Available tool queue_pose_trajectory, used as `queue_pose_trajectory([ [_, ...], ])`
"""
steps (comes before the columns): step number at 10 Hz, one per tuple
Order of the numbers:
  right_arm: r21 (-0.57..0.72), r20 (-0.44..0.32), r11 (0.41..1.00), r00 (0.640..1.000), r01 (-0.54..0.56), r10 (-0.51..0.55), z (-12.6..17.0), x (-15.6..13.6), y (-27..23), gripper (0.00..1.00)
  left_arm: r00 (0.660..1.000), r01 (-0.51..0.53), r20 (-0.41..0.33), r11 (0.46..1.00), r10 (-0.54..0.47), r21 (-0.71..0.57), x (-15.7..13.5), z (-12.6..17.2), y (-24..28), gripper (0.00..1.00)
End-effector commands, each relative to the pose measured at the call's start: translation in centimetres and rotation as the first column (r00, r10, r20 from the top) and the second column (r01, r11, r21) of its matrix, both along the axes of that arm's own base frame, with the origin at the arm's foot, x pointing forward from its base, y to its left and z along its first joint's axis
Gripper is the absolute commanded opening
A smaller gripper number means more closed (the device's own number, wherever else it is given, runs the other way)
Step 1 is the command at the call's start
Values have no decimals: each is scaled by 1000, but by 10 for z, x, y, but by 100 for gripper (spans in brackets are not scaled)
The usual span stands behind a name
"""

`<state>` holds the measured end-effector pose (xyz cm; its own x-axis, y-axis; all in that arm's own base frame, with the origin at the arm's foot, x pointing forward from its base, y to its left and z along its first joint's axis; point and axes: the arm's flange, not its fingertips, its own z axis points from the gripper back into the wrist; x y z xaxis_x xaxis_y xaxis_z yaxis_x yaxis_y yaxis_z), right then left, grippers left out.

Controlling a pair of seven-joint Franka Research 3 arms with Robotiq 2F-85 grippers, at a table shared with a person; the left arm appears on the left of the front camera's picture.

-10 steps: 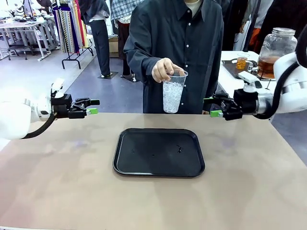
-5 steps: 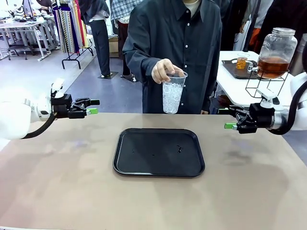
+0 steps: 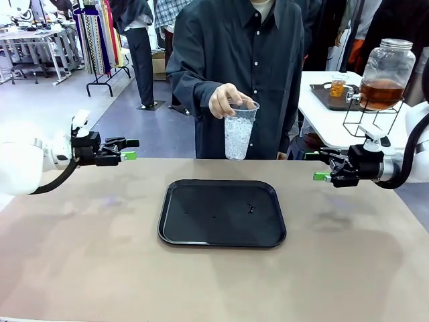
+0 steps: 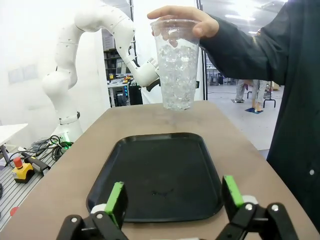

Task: Pour the drink into the iced cup.
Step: Open the gripper to release the iced cup you were holding.

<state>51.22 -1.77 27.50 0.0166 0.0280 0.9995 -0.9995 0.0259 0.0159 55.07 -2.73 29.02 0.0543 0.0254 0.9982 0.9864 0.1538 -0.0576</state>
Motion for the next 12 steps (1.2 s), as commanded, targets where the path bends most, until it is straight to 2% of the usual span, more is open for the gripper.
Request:
queue_pose_trajectory([
  [1, -1, 7, 1000, 1000, -5, 5, 4, 0, 2, 100, 1000, 2, 0, 1000, -2, -5, -2, 4, 0, 100],
  [12, -1, 7, 1000, 1000, -5, 5, 4, 0, 2, 100, 1000, 2, 0, 1000, -2, -5, -2, 4, 0, 100],
])
